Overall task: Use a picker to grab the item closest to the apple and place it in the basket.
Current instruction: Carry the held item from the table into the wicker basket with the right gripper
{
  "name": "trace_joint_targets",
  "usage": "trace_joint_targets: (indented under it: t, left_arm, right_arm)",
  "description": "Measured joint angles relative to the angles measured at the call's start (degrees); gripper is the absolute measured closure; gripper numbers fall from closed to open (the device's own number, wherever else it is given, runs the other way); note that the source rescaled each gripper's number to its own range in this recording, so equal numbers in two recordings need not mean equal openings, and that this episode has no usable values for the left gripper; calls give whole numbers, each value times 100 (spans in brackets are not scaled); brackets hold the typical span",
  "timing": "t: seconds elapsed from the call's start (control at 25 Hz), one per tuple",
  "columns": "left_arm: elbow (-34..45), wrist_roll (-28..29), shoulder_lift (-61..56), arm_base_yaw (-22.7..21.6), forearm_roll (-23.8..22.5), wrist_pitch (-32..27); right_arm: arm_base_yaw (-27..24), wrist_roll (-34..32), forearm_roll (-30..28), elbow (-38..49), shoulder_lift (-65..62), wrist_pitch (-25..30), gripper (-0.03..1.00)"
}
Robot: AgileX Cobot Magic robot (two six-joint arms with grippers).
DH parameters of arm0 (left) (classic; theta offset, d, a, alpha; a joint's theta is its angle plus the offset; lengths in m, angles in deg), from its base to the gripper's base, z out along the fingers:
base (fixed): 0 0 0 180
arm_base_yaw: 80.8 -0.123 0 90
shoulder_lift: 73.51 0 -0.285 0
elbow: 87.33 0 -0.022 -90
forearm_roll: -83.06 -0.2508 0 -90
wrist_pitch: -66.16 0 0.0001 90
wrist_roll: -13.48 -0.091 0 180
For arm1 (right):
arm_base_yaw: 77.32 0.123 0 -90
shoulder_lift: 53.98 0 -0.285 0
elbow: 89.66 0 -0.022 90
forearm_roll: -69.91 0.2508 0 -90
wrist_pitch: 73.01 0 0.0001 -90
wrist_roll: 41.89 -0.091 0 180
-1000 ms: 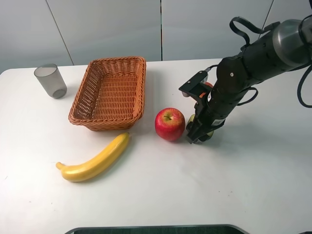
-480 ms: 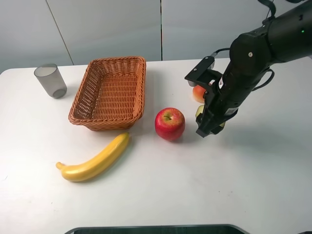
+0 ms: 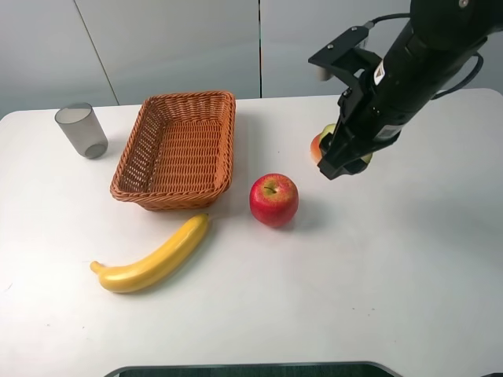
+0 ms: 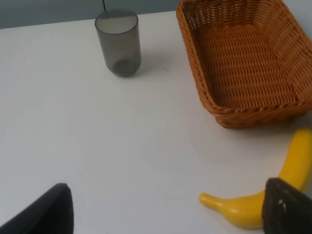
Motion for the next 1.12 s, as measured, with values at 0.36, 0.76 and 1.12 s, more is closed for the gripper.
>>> trace_joint_targets:
  t: [0.36, 0.76, 1.12]
  left_arm:
    - [0, -15, 0, 0, 0, 0]
    - [0, -3, 0, 0, 0, 0]
    - [0, -3, 0, 0, 0, 0]
  right_arm:
    - [745, -23, 310, -1597, 879, 552, 97]
    - [1289, -61, 556, -3904, 2367, 805, 97]
    - [1529, -131, 659, -5172, 3385, 705, 97]
